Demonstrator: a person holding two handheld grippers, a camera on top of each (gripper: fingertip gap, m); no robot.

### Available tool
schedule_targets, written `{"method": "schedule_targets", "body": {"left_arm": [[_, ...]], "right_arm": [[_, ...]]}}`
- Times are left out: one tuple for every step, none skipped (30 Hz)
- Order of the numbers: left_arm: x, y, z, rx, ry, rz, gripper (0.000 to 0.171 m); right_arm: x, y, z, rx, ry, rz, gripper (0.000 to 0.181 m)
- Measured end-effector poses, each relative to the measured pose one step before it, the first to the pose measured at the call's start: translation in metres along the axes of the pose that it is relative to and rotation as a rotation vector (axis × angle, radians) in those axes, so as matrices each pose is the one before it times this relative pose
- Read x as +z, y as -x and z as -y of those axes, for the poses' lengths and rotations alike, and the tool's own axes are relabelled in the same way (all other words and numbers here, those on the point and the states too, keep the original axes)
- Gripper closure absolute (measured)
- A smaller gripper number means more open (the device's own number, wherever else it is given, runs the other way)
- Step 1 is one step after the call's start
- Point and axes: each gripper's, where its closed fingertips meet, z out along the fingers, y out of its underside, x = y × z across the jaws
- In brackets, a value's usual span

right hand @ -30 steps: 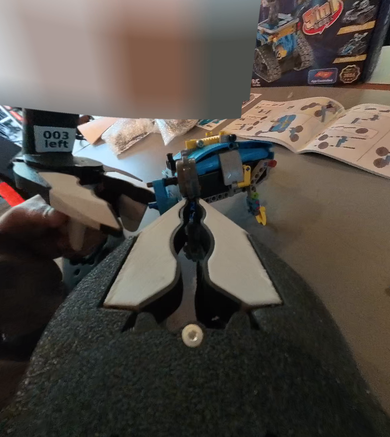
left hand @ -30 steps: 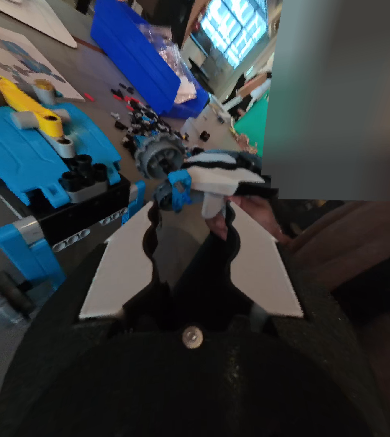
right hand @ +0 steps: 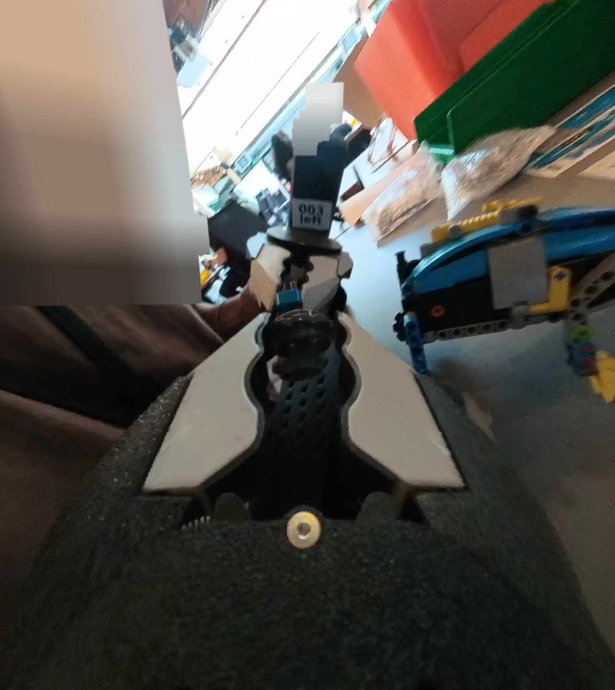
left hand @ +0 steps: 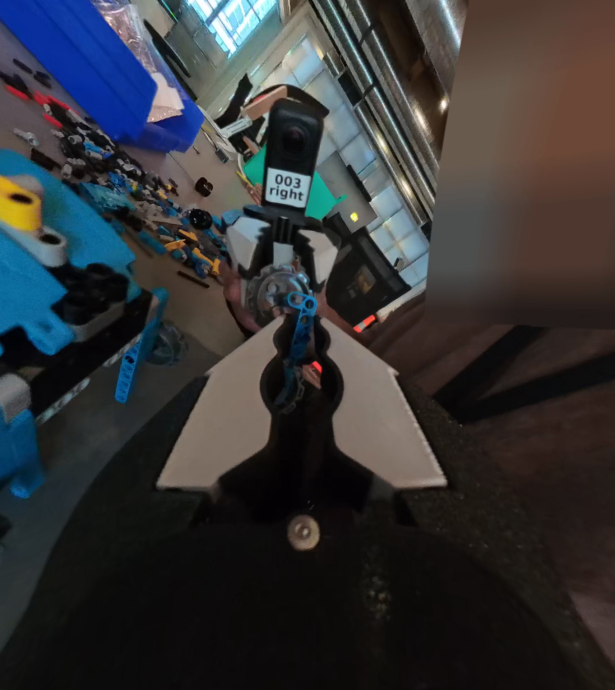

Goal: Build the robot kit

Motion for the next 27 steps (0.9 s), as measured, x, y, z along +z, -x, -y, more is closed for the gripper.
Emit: {"method": "schedule_targets", "body": {"left_arm": [[0.00083, 0.00405, -0.00215, -0.0150, -0.00966, -0.0014, 0.158], [0.00159, 0.00355, -0.00326, -0.0176, -0.00967, -0.0033, 0.150], [0.00168, 0.00305, -0.00300, -0.0255, -0.01292, -0.0083, 0.145], [0.00109, 0.00292, -0.00228, -0.0254, -0.01586, -0.0087, 0.146], [0.00055, 0.00355, -0.00198, -0.0183, -0.01263, 0.0008, 0.146], [-0.00001, 0.00435, -0.00105, -0.0062, -0.00496, 0.0186, 0.145], [-0.00057, 0.00269, 0.00077, 0.0100, -0.00438, 0.0237, 0.147], [-0.00071, 0.00160, 0.00117, 0.0142, -0.00354, 0.0208, 0.152], [-0.00072, 0.00238, 0.00035, 0.0099, -0.00088, 0.0236, 0.163], [-0.00042, 0.00203, -0.00014, -0.0021, -0.00076, 0.0161, 0.163], [-0.00027, 0.00016, -0.00031, -0.0155, 0.00105, -0.0013, 0.164], [-0.00033, -0.00172, 0.00001, -0.0220, -0.00016, -0.0162, 0.164], [-0.00056, -0.00254, 0.00049, -0.0260, -0.00267, -0.0228, 0.164], [-0.00040, -0.00227, 0.00057, -0.0266, -0.00254, -0.0207, 0.165], [-0.00012, -0.00226, 0.00013, -0.0250, 0.00091, -0.0208, 0.165], [0.00053, -0.00283, -0.00099, -0.0189, 0.00870, -0.0222, 0.166], [0.00080, -0.00267, -0.00102, -0.0131, 0.01092, -0.0190, 0.166], [0.00049, -0.00230, 0.00028, -0.0091, 0.00573, -0.0142, 0.166], [0.00011, -0.00196, 0.00100, -0.0034, 0.00429, -0.0118, 0.166], [-0.00017, -0.00094, 0.00117, -0.0007, 0.00504, -0.0041, 0.166], [-0.00069, 0.00139, 0.00110, 0.0006, 0.00541, 0.0093, 0.166], [-0.00105, 0.00167, 0.00161, 0.0009, 0.00098, 0.0107, 0.166], [-0.00061, 0.00084, 0.00167, -0.0030, -0.00272, 0.0056, 0.167], [0.00030, 0.00065, 0.00142, -0.0060, -0.00512, 0.0054, 0.166], [0.00033, 0.00011, 0.00157, -0.0071, -0.00654, 0.0022, 0.166], [0.00015, 0.00007, 0.00044, -0.0046, 0.00219, 0.0001, 0.166], [0.00022, 0.00122, -0.00045, 0.0029, 0.00697, 0.0096, 0.166]], "right_arm": [[0.00024, -0.00328, 0.00182, 0.0003, -0.0263, -0.0208, 0.149], [0.00050, -0.00319, -0.00005, 0.0040, -0.0182, -0.0158, 0.152], [0.00047, -0.00439, -0.00048, -0.0019, -0.0187, -0.0247, 0.153], [0.00094, -0.00325, -0.00222, -0.0011, -0.0073, -0.0179, 0.153], [0.00184, -0.00234, -0.00406, 0.0046, 0.0077, -0.0097, 0.153], [0.00201, -0.00353, -0.00484, 0.0058, 0.0159, -0.0160, 0.153], [0.00068, -0.00283, -0.00160, -0.0007, -0.0038, -0.0136, 0.153], [-0.00009, -0.00063, 0.00037, 0.0054, -0.0122, 0.0017, 0.153], [-0.00050, -0.00052, 0.00173, 0.0118, -0.0156, 0.0054, 0.153], [0.00015, -0.00093, -0.00015, 0.0069, -0.0020, 0.0015, 0.153], [0.00002, -0.00075, -0.00054, -0.0065, 0.0017, -0.0002, 0.153], [-0.00013, 0.00117, -0.00083, -0.0155, 0.0037, 0.0093, 0.153], [-0.00044, 0.00278, -0.00038, -0.0320, 0.0019, 0.0154, 0.152], [-0.00116, 0.00354, -0.00005, -0.0481, 0.0061, 0.0143, 0.152], [-0.00090, 0.00320, -0.00123, -0.0543, 0.0231, 0.0091, 0.151], [0.00001, 0.00198, -0.00102, -0.0644, 0.0287, -0.0018, 0.146], [0.00054, 0.00047, -0.00059, -0.0728, 0.0276, -0.0157, 0.135], [0.00114, 0.00130, -0.00062, -0.0657, 0.0264, -0.0089, 0.130], [0.00169, 0.00256, -0.00182, -0.0446, 0.0310, 0.0044, 0.130], [0.00208, 0.00304, -0.00381, -0.0223, 0.0383, 0.0150, 0.134], [0.00173, 0.00156, -0.00407, -0.0059, 0.0376, 0.0079, 0.139], [0.00058, -0.00268, -0.00056, 0.0026, 0.0111, -0.0212, 0.140], [0.00020, -0.00148, 0.00093, 0.0033, -0.0012, -0.0150, 0.140], [0.00026, -0.00147, 0.00123, 0.0018, -0.0063, -0.0148, 0.140], [0.00079, -0.00143, -0.00002, 0.0006, -0.0020, -0.0156, 0.140], [-0.00005, -0.00052, 0.00089, 0.0065, -0.0123, -0.0044, 0.140], [0.00000, 0.00004, -0.00104, 0.0151, 0.0000, 0.0026, 0.140]]}}
